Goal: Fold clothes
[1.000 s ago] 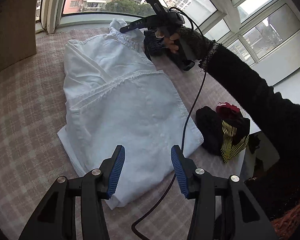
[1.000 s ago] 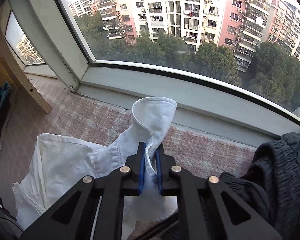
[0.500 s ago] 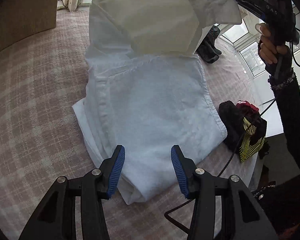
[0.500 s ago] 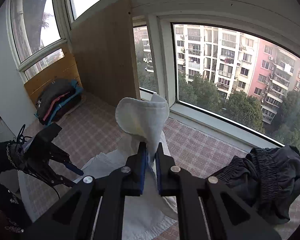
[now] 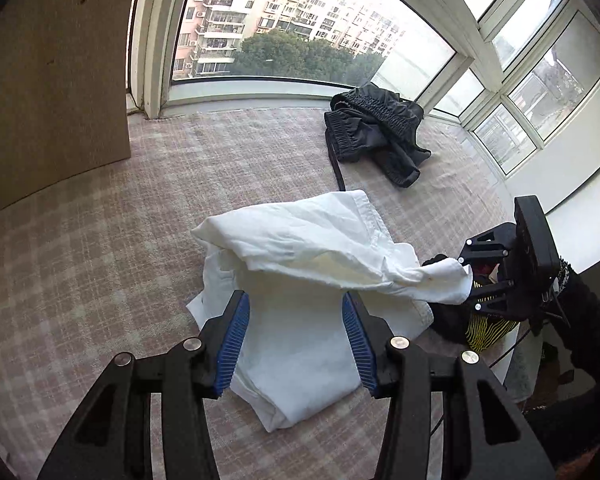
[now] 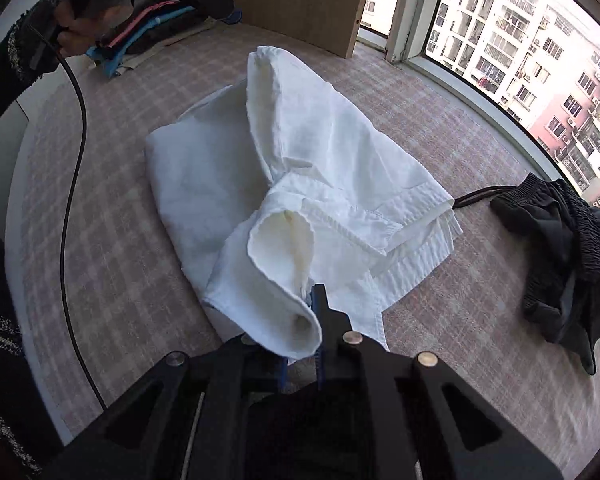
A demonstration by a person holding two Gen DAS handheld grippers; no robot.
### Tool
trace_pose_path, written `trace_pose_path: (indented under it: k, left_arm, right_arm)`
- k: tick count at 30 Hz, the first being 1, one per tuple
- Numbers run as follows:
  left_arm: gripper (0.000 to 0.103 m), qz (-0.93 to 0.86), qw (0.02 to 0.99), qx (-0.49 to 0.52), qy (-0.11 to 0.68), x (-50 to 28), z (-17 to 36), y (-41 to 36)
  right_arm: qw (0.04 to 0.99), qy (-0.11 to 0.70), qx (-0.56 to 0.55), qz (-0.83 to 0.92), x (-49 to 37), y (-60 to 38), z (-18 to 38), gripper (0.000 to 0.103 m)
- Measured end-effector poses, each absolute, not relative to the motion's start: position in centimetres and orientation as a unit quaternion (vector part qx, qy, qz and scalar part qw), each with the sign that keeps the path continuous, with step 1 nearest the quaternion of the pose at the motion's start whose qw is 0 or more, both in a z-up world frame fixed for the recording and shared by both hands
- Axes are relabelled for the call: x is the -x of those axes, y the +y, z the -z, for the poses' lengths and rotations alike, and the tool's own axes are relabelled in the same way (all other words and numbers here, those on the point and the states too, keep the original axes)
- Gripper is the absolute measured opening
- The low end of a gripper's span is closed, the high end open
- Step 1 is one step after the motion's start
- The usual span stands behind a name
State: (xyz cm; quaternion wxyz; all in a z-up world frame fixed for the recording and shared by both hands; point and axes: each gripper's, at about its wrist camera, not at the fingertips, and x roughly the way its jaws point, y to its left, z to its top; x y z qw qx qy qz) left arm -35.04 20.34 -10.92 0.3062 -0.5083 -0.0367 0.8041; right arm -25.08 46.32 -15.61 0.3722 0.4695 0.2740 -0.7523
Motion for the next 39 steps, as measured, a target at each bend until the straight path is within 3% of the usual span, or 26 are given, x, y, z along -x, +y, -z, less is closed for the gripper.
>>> trace_pose_path:
  k: [5, 8, 13, 17, 20, 23, 26, 29, 31, 35, 39]
  left_arm:
    - [0.048, -0.804, 0.334, 0.491, 0.021, 39.0, 11.1, 24.0]
    - [0.048, -0.766, 0.348, 0.541, 0.021, 40.1, 15.1, 25.3]
    - [0.048, -0.726, 0.358, 0.585, 0.048, 36.2, 20.8, 25.5]
    - [0.048, -0.745, 0.361, 0.561, 0.015, 35.6, 18.3, 24.6]
    - [0.049, -0.771, 0.363, 0.522, 0.028, 36.1, 15.3, 24.9]
    - [0.049, -0.788, 0.354, 0.502, 0.035, 37.9, 14.4, 25.3]
    - [0.049, -0.783, 0.325, 0.527, 0.053, 40.1, 17.8, 25.1]
    - [0.043, -0.777, 0.321, 0.54, 0.042, 40.6, 20.4, 23.9]
    - [0.043, -0.787, 0.321, 0.526, 0.026, 39.7, 18.6, 22.8]
    - [0.044, -0.804, 0.323, 0.5, -0.002, 37.8, 15.3, 20.9]
    - [0.05, -0.793, 0.345, 0.503, 0.004, 35.3, 15.3, 21.7]
  right_arm:
    - [0.356, 0.328, -0.483, 0.729, 24.0, 46.1, 16.8, 0.012]
    - [0.336, 0.307, -0.516, 0.726, 24.2, 47.6, 15.8, 0.012]
    - [0.27, 0.131, -0.553, 0.777, 26.9, 50.5, 11.2, 0.018]
    - [0.254, 0.011, -0.514, 0.819, 30.6, 47.6, 9.0, 0.018]
    - [0.249, -0.026, -0.521, 0.816, 35.2, 44.0, 11.5, 0.018]
    - [0.229, -0.003, -0.555, 0.8, 37.6, 41.9, 16.1, 0.018]
    - [0.21, 0.023, -0.586, 0.783, 37.8, 43.2, 20.3, 0.014]
    - [0.21, -0.042, -0.584, 0.783, 37.7, 46.4, 19.9, 0.014]
    - [0.2, -0.072, -0.568, 0.795, 36.8, 47.9, 17.9, 0.014]
    - [0.221, -0.044, -0.55, 0.804, 33.3, 46.5, 16.6, 0.014]
    - [0.2, 0.007, -0.607, 0.769, 30.5, 44.7, 21.1, 0.017]
